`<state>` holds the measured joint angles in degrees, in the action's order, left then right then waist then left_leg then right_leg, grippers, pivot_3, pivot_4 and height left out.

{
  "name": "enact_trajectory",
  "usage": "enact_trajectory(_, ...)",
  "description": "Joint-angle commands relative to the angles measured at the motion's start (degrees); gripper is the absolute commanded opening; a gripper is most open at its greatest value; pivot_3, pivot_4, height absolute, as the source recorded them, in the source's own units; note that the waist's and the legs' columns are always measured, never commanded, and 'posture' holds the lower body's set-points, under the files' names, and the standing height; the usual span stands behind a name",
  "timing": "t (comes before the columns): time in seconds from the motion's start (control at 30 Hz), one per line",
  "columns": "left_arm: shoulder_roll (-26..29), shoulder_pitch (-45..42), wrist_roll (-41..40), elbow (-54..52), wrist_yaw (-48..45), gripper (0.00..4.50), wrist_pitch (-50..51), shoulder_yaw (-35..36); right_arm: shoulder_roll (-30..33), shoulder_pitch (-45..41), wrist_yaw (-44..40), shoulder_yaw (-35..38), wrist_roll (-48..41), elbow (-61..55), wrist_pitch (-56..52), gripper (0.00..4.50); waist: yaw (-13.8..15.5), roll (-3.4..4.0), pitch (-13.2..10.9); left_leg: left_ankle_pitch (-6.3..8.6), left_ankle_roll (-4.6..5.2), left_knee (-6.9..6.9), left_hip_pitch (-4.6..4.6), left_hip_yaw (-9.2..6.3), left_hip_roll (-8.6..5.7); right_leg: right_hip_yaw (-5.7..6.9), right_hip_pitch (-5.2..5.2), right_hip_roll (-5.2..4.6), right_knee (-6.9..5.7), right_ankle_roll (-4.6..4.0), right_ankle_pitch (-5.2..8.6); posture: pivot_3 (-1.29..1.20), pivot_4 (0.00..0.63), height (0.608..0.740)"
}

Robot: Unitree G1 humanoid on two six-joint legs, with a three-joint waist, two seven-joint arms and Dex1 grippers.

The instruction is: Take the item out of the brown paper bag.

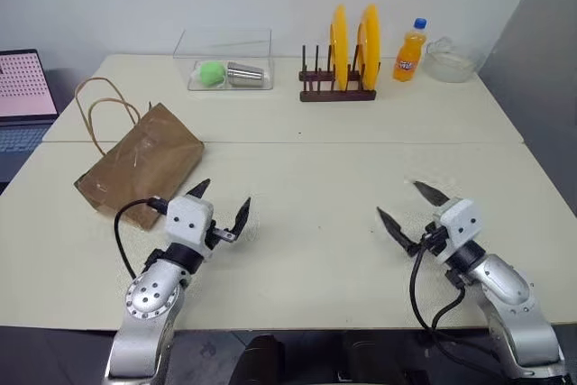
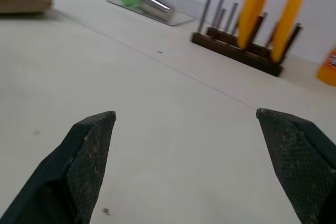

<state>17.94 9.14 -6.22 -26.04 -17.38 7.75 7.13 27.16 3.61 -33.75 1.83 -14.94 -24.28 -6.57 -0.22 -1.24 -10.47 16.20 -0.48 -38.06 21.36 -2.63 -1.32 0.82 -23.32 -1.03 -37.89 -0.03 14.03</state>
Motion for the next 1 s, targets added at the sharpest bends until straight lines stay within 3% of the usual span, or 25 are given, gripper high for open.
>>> enact_trajectory(0.03,-0.94,2.22,-0.55,-7.32,3.22,4.45,0.08,4.42,3.86,-6.12,-6.71,-0.79,-8.25,-6.33,-6.09,4.5,0.03,-0.01,-0.01,0.0,0.0,0.0,0.0,-0.01,0.0,0.01,0.0,0.0,0.0,0.0,0.0,0.0,0.15,0.74)
enact_trajectory(0.17,-2.89,3.64,-3.61,-14.31,7.68,4.45,5.9,10.99,7.18,-17.23,-13.71,-2.42,-15.19,-4.25,-12.38,4.5,0.17,-0.12,-0.05,0.0,0.0,-0.02,0.0,-0.05,0.0,0.07,0.04,0.0,0.02,0.01,0.0,0.0,0.15,0.74)
enact_trajectory(0.3,-0.28,3.46,-8.26,-16.87,6.06,4.45,9.96,16.58,7.51,-23.39,-18.2,-3.95,-15.94,0.43,-12.64,4.5,0.44,-0.15,-0.04,0.0,0.0,0.0,0.02,-0.14,-0.01,0.18,0.06,0.01,0.08,0.0,0.0,0.0,0.15,0.74)
enact_trajectory(0.43,9.29,0.31,-20.77,-12.39,0.39,4.45,17.4,29.3,6.17,-26.94,-20.79,-5.28,-15.49,3.97,-11.24,4.5,0.53,-0.19,-0.07,0.0,0.0,-0.01,0.05,-0.14,-0.01,0.19,0.04,0.0,0.11,-0.01,-0.01,0.0,0.15,0.74)
enact_trajectory(0.6,21.67,-2.76,-26.44,-0.95,-7.18,4.45,22.16,37.45,5.46,-28.48,-22.4,-6.53,-15.33,3.86,-11.24,4.5,0.25,-0.17,-0.08,0.0,0.0,0.0,0.03,-0.16,0.0,0.2,0.03,0.0,0.08,-0.02,0.0,0.0,0.15,0.74)
enact_trajectory(0.77,32.11,-10.53,-28.01,12.55,-13.41,4.45,24.82,36.37,6.6,-28.91,-23.34,-6.4,-17.28,0.34,-13.65,4.5,0.47,-0.16,-0.1,0.0,-0.01,0.0,0.07,-0.21,-0.01,0.23,0.02,-0.01,0.12,-0.02,0.0,0.0,0.15,0.74)
enact_trajectory(1.0,40.21,-24.05,-22.45,30.42,-23.01,4.45,19.88,24.02,7.52,-28.61,-21.57,-5.51,-17.74,-3.93,-15.98,4.5,0.2,-0.12,-0.12,0.0,-0.01,0.05,0.08,-0.17,-0.01,0.19,-0.03,-0.03,0.14,-0.03,0.0,0.0,0.15,0.74)
